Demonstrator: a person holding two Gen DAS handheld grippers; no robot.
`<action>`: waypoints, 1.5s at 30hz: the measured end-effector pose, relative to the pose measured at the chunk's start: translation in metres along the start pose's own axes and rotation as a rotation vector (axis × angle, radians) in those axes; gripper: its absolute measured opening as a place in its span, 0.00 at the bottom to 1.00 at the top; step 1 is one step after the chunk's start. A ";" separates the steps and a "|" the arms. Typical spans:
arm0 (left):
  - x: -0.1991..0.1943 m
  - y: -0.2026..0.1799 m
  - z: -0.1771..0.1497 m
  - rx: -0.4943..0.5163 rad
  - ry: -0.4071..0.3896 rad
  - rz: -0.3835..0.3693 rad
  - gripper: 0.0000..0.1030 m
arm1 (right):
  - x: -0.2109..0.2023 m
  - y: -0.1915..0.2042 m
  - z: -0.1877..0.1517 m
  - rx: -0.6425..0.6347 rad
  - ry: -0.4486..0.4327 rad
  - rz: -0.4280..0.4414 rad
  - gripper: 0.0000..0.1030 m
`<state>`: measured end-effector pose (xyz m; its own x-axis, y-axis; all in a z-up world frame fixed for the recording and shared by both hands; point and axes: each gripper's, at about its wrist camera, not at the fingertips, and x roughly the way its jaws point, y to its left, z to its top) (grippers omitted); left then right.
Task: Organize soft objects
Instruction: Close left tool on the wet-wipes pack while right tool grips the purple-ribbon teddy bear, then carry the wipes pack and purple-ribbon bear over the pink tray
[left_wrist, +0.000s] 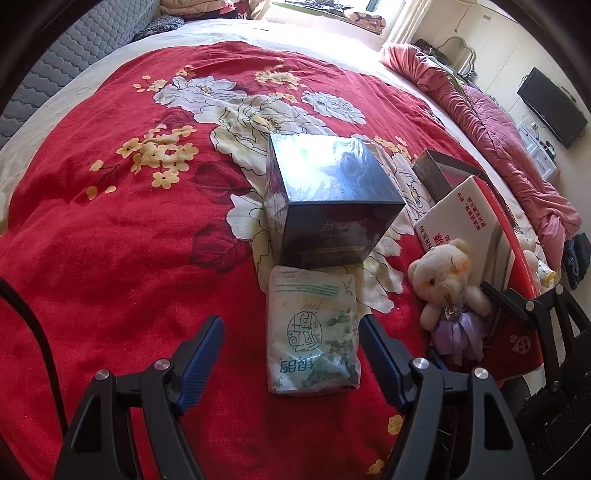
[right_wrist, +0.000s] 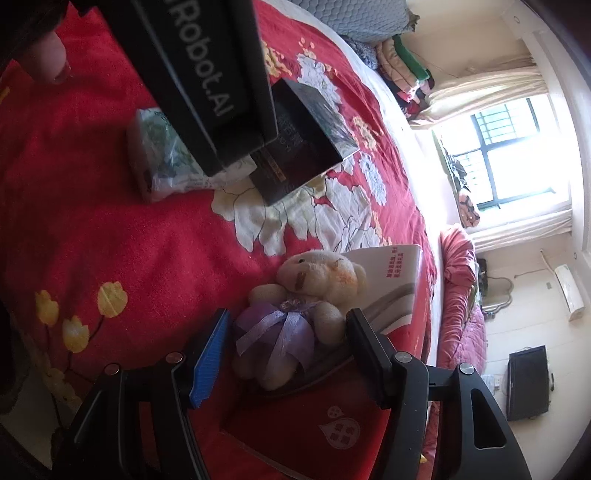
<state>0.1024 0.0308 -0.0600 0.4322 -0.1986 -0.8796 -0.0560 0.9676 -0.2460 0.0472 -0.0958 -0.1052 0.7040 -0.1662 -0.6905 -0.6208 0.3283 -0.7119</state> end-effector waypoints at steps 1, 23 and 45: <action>0.002 0.001 0.000 -0.001 0.003 -0.002 0.72 | 0.004 0.001 0.000 -0.007 -0.001 -0.001 0.63; 0.037 -0.034 -0.006 0.133 0.006 0.120 0.29 | -0.004 -0.066 -0.011 0.214 -0.254 0.019 0.42; -0.078 -0.125 0.026 0.193 -0.222 -0.094 0.23 | -0.090 -0.147 -0.075 0.520 -0.372 -0.149 0.42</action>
<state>0.0994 -0.0701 0.0501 0.6147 -0.2707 -0.7409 0.1564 0.9625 -0.2218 0.0496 -0.1985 0.0516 0.8999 0.0571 -0.4324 -0.3251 0.7489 -0.5775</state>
